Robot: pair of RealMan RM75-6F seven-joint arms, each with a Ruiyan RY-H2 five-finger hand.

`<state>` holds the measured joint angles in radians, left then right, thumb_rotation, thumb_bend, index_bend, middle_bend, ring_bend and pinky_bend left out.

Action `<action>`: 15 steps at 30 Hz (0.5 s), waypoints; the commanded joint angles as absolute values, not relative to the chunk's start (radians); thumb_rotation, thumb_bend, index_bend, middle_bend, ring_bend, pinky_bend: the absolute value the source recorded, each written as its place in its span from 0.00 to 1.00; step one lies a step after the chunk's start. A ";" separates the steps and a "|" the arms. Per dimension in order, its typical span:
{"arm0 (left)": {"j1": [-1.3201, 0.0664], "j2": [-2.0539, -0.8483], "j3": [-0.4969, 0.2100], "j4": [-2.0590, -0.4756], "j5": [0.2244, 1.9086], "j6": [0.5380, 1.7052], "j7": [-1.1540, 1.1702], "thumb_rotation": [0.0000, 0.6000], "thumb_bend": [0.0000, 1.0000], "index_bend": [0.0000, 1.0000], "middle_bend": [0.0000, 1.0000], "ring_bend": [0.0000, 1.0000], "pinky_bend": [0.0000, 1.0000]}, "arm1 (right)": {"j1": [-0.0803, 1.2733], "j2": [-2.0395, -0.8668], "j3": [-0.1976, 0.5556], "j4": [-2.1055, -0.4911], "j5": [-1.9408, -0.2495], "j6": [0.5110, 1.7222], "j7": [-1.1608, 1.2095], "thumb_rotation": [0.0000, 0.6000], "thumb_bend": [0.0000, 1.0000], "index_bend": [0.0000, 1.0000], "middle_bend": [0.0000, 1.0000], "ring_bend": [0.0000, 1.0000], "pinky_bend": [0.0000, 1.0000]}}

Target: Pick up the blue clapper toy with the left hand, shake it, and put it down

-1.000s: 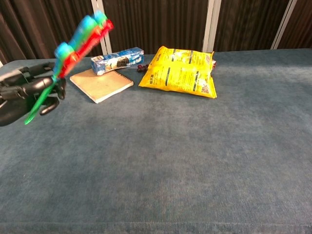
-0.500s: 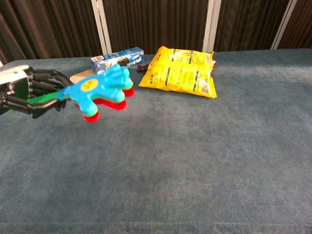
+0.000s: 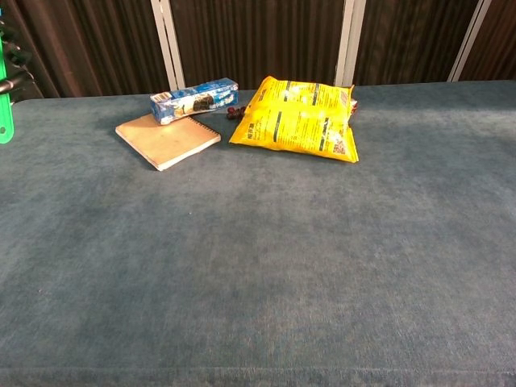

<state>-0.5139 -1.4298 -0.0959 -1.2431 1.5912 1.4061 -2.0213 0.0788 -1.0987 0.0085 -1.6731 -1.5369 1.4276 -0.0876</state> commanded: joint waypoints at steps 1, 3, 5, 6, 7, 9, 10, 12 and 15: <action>-0.571 -1.460 0.043 -1.112 1.748 1.287 -1.514 1.00 0.58 0.90 0.85 0.51 0.76 | 0.079 -1.099 0.009 -1.673 -1.537 1.428 -0.088 1.00 0.04 0.00 0.00 0.00 0.00; -0.620 -1.445 0.106 -1.078 1.813 1.176 -1.340 1.00 0.58 0.90 0.85 0.51 0.76 | 0.079 -1.098 0.009 -1.673 -1.538 1.430 -0.086 1.00 0.04 0.00 0.00 0.00 0.00; -0.648 -1.447 0.124 -1.083 1.809 1.059 -1.128 1.00 0.58 0.90 0.85 0.51 0.76 | 0.078 -1.097 0.009 -1.673 -1.536 1.429 -0.084 1.00 0.04 0.00 0.00 0.00 0.00; -0.653 -1.450 0.121 -1.096 1.792 1.021 -1.060 1.00 0.58 0.90 0.84 0.51 0.76 | 0.079 -1.096 0.010 -1.673 -1.535 1.428 -0.082 1.00 0.04 0.00 0.00 0.00 0.00; -0.658 -1.449 0.116 -1.122 1.765 0.980 -1.004 1.00 0.58 0.90 0.84 0.51 0.76 | 0.079 -1.095 0.009 -1.673 -1.536 1.427 -0.081 1.00 0.04 0.00 0.00 0.00 0.00; -0.660 -1.445 0.100 -1.156 1.722 0.953 -0.972 1.00 0.58 0.90 0.84 0.51 0.76 | 0.079 -1.094 0.009 -1.673 -1.538 1.428 -0.078 1.00 0.04 0.00 0.00 0.00 0.00; -0.658 -1.444 0.089 -1.168 1.699 0.952 -0.968 1.00 0.58 0.90 0.84 0.51 0.76 | 0.078 -1.092 0.009 -1.674 -1.539 1.431 -0.076 1.00 0.04 0.00 0.00 0.00 0.00; -0.655 -1.444 0.073 -1.170 1.674 0.964 -0.969 1.00 0.58 0.90 0.84 0.51 0.76 | 0.077 -1.091 0.010 -1.674 -1.540 1.434 -0.072 1.00 0.04 0.00 0.00 0.00 0.00; -0.647 -1.452 0.054 -1.164 1.649 0.992 -0.974 1.00 0.57 0.90 0.84 0.51 0.76 | 0.077 -1.091 0.010 -1.673 -1.539 1.434 -0.069 1.00 0.04 0.00 0.00 0.00 0.00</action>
